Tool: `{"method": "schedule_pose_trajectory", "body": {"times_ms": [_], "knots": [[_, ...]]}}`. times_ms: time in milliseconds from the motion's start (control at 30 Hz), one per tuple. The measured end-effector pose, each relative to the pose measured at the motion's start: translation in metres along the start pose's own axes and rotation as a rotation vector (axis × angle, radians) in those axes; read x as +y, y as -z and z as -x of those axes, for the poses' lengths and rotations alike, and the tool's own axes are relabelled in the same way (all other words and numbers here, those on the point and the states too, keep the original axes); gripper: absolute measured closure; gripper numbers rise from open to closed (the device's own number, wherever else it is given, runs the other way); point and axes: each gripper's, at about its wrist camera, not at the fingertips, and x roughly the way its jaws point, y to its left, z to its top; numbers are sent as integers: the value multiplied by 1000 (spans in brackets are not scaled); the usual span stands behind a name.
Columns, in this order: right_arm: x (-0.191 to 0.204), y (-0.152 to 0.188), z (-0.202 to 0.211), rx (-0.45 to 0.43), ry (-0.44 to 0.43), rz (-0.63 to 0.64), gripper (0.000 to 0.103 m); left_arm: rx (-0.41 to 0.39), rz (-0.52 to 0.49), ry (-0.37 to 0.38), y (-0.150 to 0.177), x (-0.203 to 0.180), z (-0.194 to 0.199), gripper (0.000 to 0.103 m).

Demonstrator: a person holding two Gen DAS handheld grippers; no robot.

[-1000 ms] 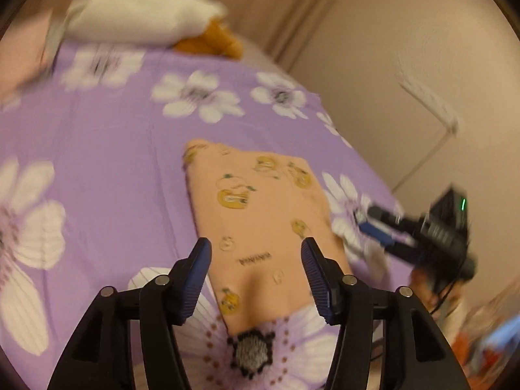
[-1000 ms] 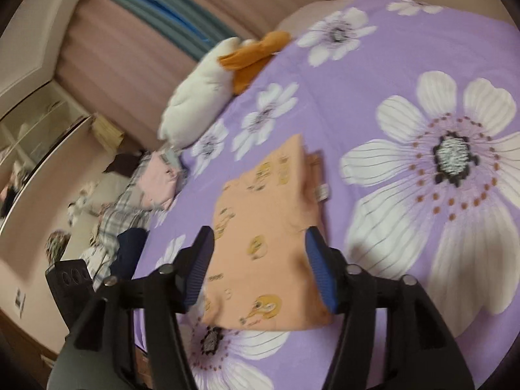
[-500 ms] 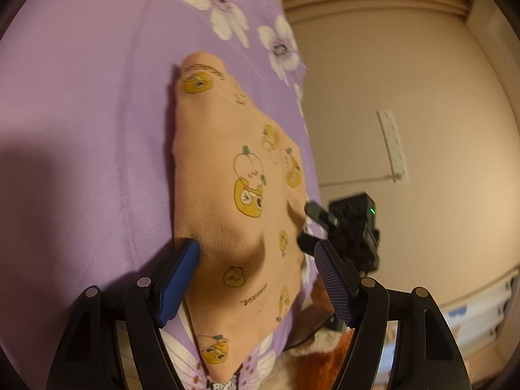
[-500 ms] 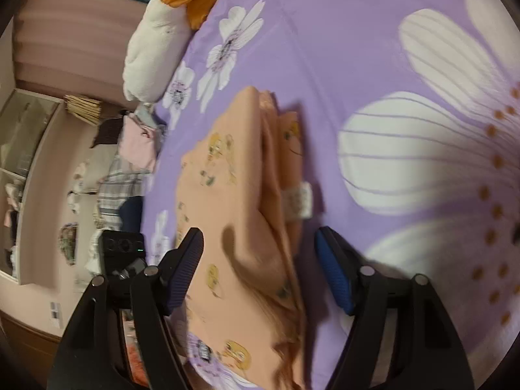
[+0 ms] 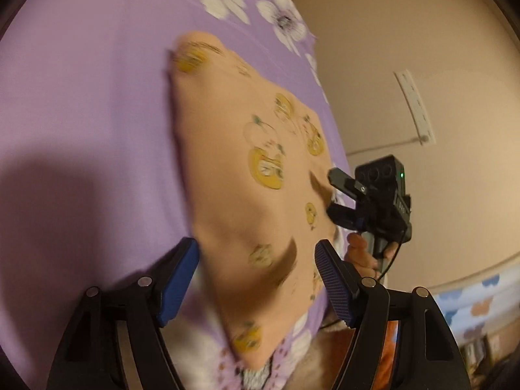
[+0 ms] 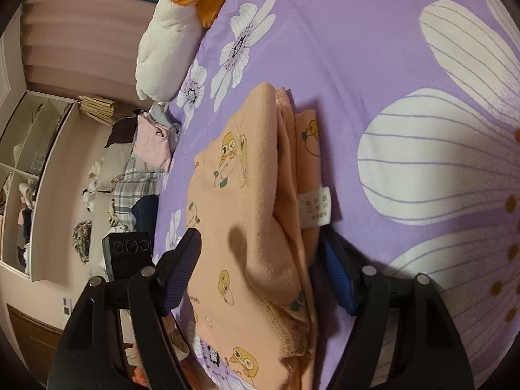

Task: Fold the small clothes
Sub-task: 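Grasp the shirt hem with both grippers, then lift the hem with both grippers and fold it toward the collar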

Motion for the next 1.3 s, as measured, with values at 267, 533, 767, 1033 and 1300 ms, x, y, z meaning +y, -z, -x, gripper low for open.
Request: {"method": "schedule_pose_trajectory", "body": {"times_ms": [267,533,767,1033,1300], "knots": [[2,3,-4,-12,-22,17,27,24,49,183,-16,4,-10,29],[3,2,-5,-2,-5,10,29,-82,136,-61,-27,10,12,38],[2,4,-5,-4,-2,24,29,60,33,15,-51,-7,-31,34],[1,1,-6,15,-16,12,29,116,-54,112,-29,-24,-38,34],[7,7,-15,26,-42,46,37,55,23,119,-34,-21,-53,42]]}}
